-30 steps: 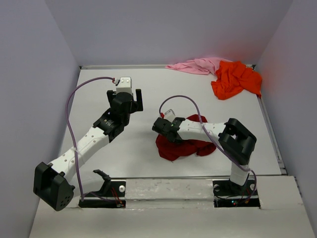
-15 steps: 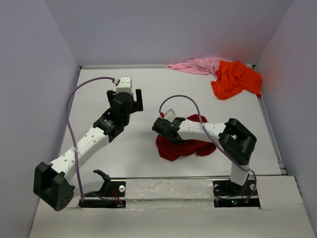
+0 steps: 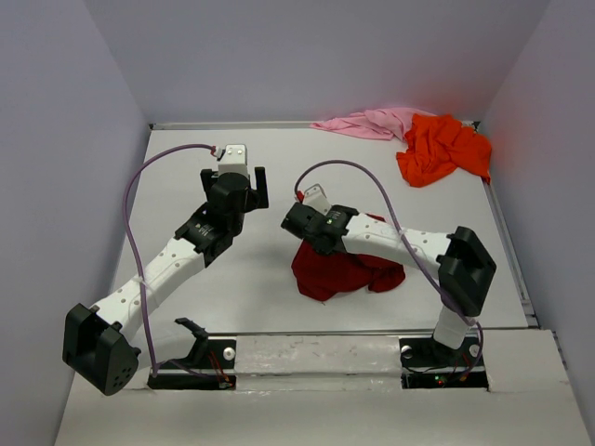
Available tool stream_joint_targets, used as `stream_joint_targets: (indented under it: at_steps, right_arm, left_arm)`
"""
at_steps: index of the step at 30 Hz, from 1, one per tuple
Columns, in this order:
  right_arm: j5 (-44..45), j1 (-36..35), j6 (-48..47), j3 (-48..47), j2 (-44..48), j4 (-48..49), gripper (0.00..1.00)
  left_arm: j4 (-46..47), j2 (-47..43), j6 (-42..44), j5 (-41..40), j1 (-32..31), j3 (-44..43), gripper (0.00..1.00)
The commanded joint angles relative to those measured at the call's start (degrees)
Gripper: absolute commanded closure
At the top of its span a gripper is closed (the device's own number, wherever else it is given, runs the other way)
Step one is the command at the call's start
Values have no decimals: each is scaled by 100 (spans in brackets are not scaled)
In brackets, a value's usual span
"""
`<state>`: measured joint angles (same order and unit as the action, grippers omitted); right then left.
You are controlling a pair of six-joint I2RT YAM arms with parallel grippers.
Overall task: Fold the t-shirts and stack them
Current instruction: Flatten out the crumpled T-shirt at the center of the board.
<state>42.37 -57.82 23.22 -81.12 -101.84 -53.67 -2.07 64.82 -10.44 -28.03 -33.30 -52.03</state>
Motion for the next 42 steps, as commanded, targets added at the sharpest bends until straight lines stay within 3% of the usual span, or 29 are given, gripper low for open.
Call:
stream_joint_targets:
  at_steps: [1, 15, 26, 42]
  right_arm:
    - [97, -106, -11, -360, 419, -249, 100]
    - [-501, -379, 112, -212, 552, 31, 100]
    - [-589, -440, 227, 211, 86, 498, 100]
    - [-607, -669, -169, -1634, -1065, 313, 100]
  left_arm:
    - [84, -22, -29, 17, 8, -132, 1]
    - [84, -13, -20, 17, 8, -132, 1]
    - [75, -31, -20, -1, -1, -132, 1]
    - [75, -109, -20, -220, 8, -106, 1]
